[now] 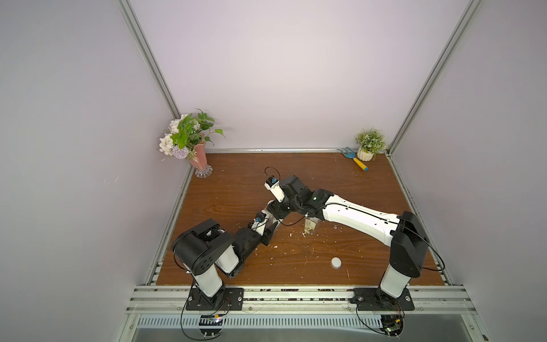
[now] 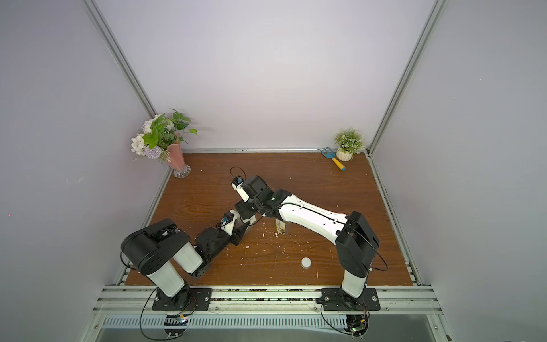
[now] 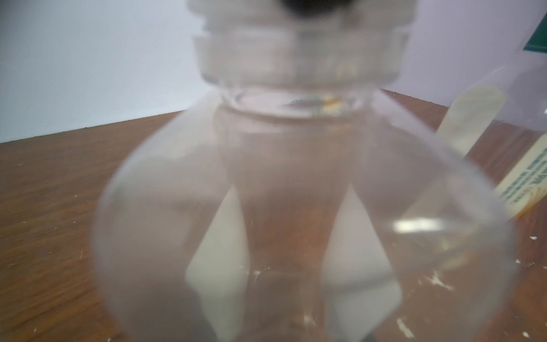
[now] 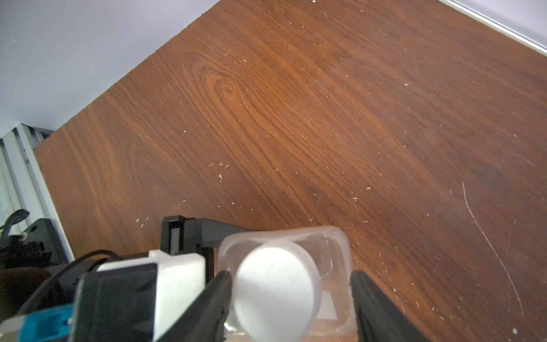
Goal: Screw on the bottle caps
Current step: Screw the bottle cap onto the plastic bottle.
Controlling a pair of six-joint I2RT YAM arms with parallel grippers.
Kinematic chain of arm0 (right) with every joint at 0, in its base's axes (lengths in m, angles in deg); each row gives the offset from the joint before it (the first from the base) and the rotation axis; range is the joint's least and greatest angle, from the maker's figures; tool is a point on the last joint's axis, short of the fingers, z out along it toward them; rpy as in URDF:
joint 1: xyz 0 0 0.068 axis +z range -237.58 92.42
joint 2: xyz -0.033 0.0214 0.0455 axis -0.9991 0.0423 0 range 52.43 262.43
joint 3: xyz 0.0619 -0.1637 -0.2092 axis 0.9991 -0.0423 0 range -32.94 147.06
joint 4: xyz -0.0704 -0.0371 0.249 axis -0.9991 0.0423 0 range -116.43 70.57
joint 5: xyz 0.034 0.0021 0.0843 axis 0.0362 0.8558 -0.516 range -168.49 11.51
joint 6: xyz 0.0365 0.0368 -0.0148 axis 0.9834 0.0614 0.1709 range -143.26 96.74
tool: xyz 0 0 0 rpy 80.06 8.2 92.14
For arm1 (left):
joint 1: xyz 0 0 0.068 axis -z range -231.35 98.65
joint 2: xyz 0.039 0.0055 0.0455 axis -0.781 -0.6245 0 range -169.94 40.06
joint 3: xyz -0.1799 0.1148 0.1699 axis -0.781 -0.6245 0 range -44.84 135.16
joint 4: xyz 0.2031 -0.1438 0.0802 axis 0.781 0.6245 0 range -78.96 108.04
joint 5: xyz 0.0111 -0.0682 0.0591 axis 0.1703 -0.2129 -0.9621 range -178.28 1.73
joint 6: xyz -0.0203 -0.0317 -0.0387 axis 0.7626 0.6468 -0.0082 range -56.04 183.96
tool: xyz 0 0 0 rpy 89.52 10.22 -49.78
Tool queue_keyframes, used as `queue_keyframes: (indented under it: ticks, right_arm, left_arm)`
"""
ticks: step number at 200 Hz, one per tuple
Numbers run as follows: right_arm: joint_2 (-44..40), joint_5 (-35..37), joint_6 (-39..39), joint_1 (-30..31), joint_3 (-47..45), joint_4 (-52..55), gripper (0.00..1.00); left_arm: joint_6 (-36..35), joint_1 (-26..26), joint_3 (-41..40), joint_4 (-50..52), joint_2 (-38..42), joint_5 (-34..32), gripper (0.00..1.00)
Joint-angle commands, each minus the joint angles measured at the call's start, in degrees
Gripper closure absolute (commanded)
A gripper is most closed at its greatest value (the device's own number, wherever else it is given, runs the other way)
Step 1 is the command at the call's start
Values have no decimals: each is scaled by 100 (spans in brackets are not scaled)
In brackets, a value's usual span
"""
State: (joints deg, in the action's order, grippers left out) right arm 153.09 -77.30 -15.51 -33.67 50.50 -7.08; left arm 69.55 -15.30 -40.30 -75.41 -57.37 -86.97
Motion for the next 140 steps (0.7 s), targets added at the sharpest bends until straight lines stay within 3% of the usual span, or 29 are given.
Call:
queue_keyframes:
  ticks: [1,84,140]
  right_arm:
    - [-320,-160,-460,-79,-3,-118,27]
    - [-1143,-1502,-1226,-661,-449,-219,22]
    - [-1915,-3834,-1520,-1528,-762,-177,19]
  left_arm:
    - [8,68,-77,-383,-93,100,75]
    - [137,67,-39,287,647,459,75]
    - [361,69,202,1439,1719,1097,74]
